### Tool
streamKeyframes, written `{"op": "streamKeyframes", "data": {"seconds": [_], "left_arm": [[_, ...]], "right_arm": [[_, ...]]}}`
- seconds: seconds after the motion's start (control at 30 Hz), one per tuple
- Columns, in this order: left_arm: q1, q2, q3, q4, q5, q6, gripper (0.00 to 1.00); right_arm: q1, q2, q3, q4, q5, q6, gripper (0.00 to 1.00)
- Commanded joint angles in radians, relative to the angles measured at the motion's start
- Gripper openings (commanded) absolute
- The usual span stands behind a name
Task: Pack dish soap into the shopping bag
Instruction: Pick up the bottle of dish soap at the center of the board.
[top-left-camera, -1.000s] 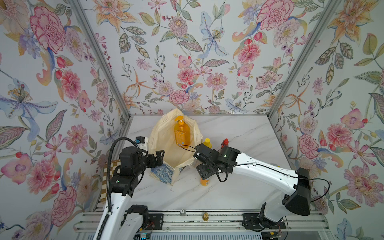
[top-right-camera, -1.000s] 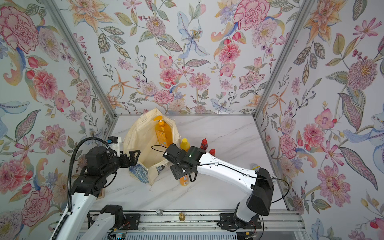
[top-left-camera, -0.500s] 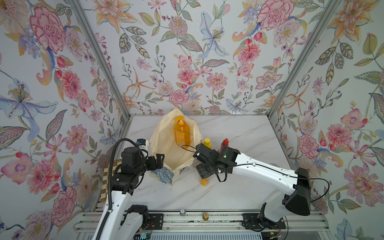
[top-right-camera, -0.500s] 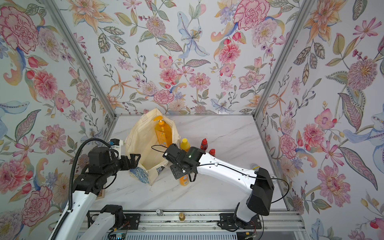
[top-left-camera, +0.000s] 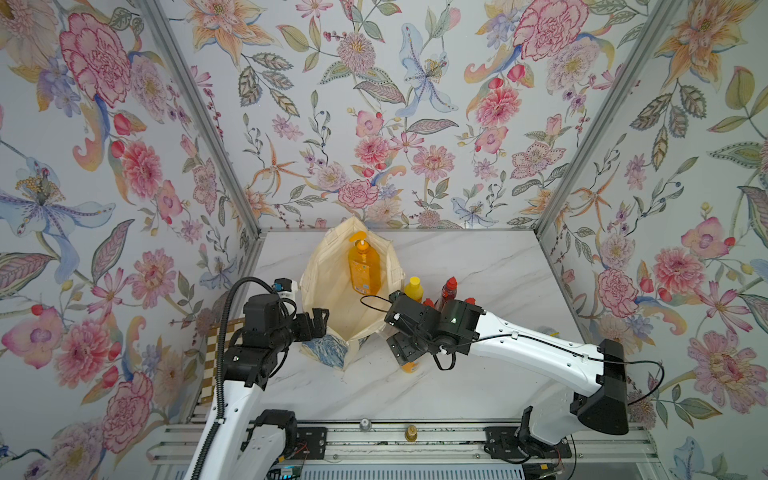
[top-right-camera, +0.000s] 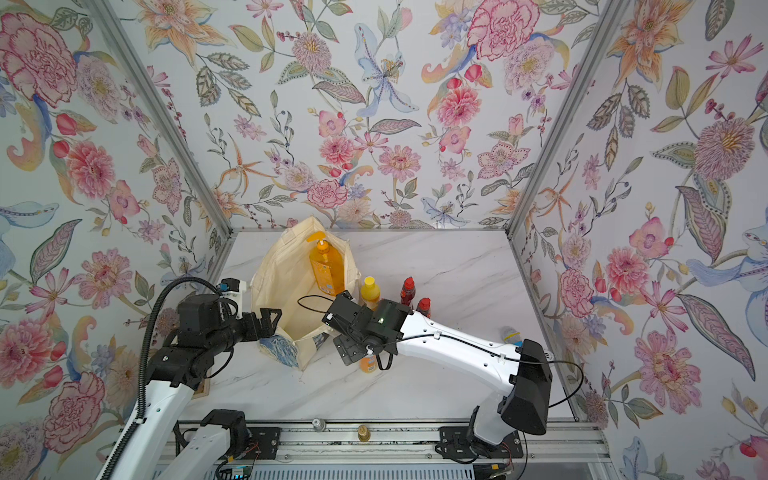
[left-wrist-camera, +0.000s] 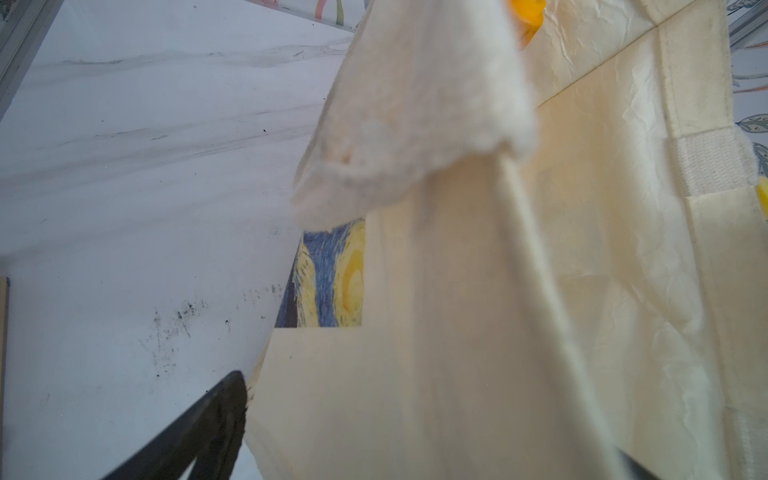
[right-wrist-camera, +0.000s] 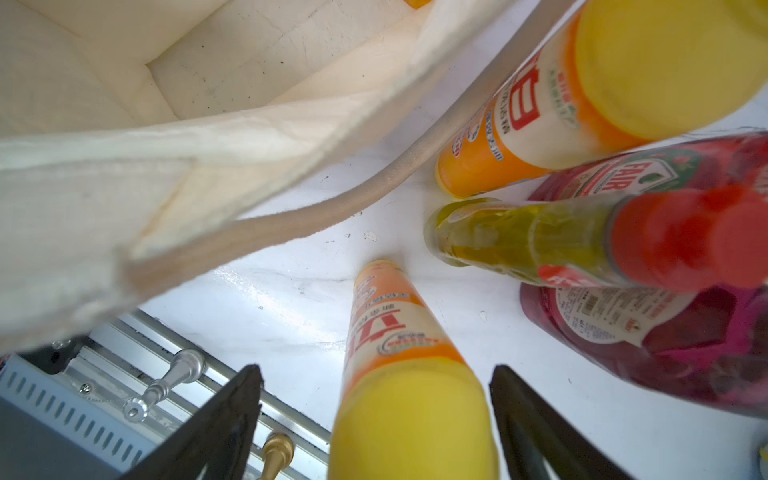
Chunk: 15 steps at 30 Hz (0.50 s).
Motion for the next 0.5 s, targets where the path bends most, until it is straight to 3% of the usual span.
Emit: {"op": "streamKeyframes", "data": {"seconds": [0.0, 0.47], "left_arm": [[-0.004, -0.002, -0.033, -0.013, -0.030, -0.008, 0.99], [-0.004, -0.017, -0.117, 0.038, -0.034, -0.040, 0.99]], "right_arm": [[0.014, -0.040, -0.009, 0.002, 0.045, 0.030, 0.89], [0.014, -0.020, -0.063, 0.040, 0.124, 0.057, 0.81]]}}
